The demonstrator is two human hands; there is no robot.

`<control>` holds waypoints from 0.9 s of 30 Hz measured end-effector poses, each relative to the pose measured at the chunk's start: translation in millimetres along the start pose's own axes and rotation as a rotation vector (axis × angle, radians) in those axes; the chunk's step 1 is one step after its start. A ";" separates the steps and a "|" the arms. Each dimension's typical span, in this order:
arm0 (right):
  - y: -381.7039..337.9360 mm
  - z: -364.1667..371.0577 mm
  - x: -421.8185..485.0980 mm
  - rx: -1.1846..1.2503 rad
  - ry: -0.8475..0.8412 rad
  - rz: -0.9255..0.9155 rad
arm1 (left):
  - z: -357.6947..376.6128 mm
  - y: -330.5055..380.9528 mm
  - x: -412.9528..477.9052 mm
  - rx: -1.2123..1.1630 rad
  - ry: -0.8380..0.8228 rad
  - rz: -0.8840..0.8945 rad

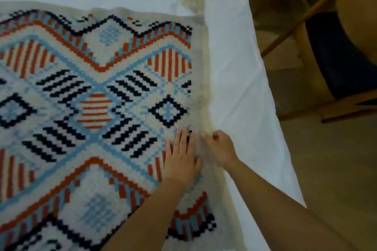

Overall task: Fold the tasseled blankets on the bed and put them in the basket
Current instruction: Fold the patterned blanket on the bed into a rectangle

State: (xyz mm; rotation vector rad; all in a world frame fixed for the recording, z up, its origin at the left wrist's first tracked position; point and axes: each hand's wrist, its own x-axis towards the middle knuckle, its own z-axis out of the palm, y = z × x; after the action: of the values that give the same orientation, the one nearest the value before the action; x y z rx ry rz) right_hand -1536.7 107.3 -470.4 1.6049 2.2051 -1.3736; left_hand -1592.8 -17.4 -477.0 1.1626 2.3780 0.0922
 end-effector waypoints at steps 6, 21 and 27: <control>74.9 -0.8 -81.7 -0.020 -0.052 -0.008 | 44.5 36.4 -83.8 -0.002 -0.032 -0.059; 85.8 3.5 -161.8 0.161 -0.232 0.025 | 60.9 95.0 -165.3 -0.332 0.081 -0.379; 34.2 23.0 -171.6 0.231 -0.150 -0.006 | 27.6 64.2 -180.4 -0.806 0.216 -0.558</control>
State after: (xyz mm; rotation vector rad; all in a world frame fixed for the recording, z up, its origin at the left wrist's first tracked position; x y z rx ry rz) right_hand -1442.5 -30.4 -412.8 1.5032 2.0318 -1.7431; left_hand -1440.2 -117.5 -412.6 0.1128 2.3643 0.9161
